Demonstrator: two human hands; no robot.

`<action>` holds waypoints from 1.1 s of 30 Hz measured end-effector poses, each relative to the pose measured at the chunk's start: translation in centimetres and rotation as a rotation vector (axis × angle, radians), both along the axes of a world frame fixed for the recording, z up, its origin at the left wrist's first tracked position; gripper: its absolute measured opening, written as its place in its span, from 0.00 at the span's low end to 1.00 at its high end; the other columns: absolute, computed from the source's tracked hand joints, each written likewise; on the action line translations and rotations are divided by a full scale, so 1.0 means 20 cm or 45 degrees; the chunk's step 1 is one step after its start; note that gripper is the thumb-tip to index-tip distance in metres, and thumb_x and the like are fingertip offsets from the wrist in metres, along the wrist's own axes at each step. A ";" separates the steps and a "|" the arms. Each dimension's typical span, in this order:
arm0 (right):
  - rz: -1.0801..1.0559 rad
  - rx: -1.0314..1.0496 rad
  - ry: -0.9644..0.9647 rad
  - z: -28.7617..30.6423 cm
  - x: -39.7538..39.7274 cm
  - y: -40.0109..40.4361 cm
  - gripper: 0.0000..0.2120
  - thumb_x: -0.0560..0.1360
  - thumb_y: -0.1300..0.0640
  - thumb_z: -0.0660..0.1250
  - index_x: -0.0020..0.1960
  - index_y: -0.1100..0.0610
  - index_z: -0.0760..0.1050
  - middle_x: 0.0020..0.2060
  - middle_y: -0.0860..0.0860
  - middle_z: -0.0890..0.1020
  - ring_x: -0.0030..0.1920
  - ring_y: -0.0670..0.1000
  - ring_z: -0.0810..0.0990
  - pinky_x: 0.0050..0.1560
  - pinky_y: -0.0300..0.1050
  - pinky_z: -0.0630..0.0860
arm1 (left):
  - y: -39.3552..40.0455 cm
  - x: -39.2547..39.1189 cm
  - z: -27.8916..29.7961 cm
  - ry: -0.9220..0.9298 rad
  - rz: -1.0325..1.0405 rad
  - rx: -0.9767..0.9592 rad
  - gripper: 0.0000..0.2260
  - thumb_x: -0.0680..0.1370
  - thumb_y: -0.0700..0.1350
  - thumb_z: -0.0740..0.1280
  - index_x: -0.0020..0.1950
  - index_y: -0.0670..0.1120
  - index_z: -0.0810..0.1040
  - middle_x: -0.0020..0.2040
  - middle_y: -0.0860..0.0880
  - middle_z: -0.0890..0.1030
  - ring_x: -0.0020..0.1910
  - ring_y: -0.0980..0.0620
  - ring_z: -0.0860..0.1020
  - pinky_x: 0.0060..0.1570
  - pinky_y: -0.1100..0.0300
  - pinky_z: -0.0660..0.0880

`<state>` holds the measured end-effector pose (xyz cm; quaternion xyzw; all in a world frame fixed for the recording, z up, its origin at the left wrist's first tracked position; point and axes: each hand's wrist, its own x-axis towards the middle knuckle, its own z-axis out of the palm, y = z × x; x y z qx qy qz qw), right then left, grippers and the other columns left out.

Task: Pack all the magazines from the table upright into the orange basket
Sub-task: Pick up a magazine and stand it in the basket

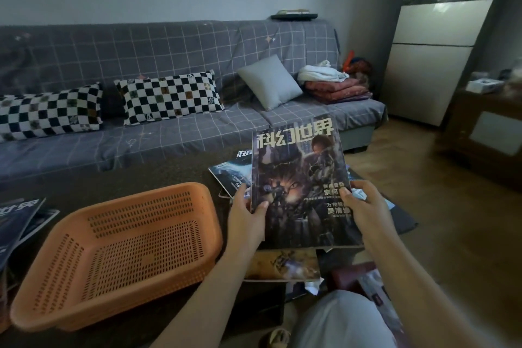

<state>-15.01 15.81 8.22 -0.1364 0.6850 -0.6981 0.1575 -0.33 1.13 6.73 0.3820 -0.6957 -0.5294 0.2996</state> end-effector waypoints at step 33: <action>0.643 0.359 0.240 -0.15 0.81 -1.21 0.14 0.74 0.63 0.67 0.54 0.47 0.72 0.44 0.43 0.79 0.43 0.41 0.77 0.38 0.39 0.72 | -0.85 1.04 -0.05 0.153 0.672 0.732 0.14 0.79 0.39 0.65 0.65 0.47 0.76 0.55 0.44 0.83 0.52 0.43 0.82 0.56 0.40 0.77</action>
